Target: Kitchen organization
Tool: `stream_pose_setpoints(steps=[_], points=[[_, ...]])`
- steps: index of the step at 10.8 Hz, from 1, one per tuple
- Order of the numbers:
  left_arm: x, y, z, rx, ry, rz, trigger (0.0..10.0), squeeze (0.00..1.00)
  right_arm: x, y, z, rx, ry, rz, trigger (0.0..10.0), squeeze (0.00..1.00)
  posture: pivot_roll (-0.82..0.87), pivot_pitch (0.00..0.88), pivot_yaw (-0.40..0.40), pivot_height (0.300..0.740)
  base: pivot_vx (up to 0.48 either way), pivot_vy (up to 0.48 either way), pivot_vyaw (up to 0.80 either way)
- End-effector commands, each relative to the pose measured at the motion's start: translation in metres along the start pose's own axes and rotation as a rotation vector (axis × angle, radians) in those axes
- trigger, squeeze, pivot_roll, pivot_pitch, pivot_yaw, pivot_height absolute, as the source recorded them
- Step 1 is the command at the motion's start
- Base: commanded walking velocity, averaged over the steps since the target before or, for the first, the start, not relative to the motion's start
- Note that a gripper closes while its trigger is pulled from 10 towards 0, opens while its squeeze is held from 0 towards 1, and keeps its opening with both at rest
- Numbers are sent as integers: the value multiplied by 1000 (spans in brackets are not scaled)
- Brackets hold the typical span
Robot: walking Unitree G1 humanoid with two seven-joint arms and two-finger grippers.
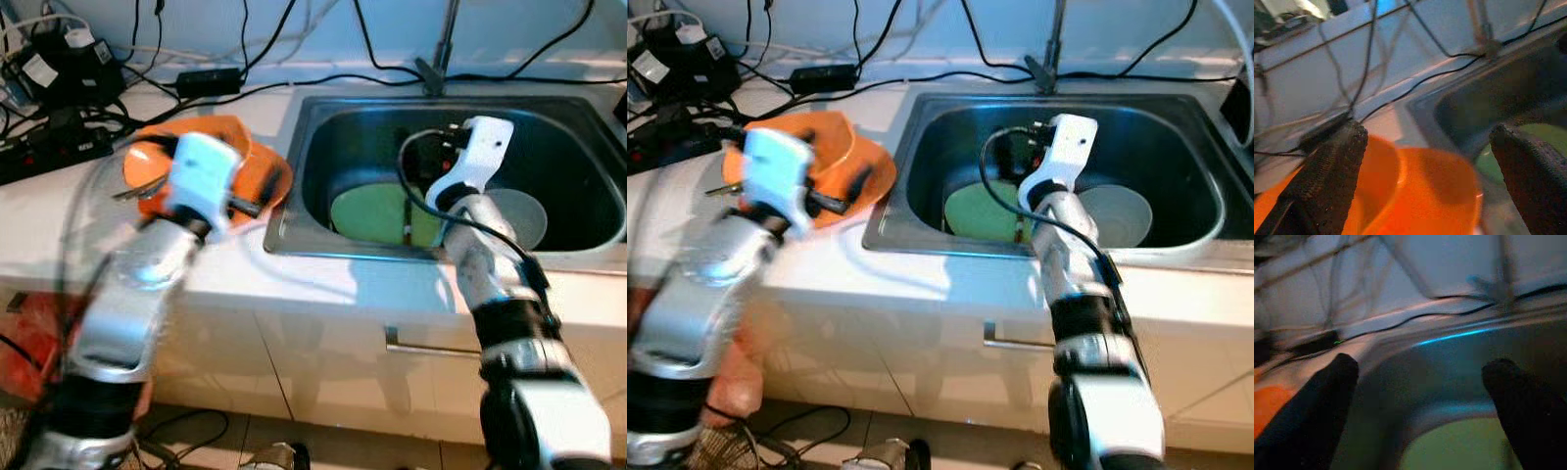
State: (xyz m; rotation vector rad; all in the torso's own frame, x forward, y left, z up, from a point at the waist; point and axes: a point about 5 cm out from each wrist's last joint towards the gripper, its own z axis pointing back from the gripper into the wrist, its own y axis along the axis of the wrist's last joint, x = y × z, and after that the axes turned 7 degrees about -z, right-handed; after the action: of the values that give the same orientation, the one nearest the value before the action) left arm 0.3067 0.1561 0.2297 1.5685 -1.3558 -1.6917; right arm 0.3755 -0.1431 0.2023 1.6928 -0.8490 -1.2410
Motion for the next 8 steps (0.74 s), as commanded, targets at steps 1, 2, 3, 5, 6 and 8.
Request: stream_pose_setpoints(steps=[1, 2, 3, 5, 6, 8], points=[[-12, -9, 8, -49, 64, -46, 10000, 0, -17, 1, 8, -52, 155, -39, 10000, 0, 183, 94, 76, 740, 0, 0, 0], [-18, -14, 13, -79, 102, -41, 10000, 0, -23, 1, 19, -100, 251, -75, 10000, 0, 182, 93, 73, 740, 0, 0, 0], [-19, -16, 15, -79, 124, -33, 10000, 0, -29, 1, 29, -143, 325, -76, 10000, 0, 177, 91, 74, 740, 0, 0, 0], [-19, -28, 16, -118, 211, 26, 10000, 0, -46, -4, 57, -310, 543, -62, 10000, 0, 157, 84, 86, 740, 0, 0, 0], [-17, -30, 16, -119, 236, 43, 10000, 0, -46, -4, 62, -334, 569, -46, 10000, 0, 152, 82, 88, 740, 0, 0, 0], [-15, -37, 16, -141, 334, 83, 10000, 0, -50, -5, 67, -337, 583, 5, 10000, 0, 156, 73, 97, 740, 0, 0, 0]])
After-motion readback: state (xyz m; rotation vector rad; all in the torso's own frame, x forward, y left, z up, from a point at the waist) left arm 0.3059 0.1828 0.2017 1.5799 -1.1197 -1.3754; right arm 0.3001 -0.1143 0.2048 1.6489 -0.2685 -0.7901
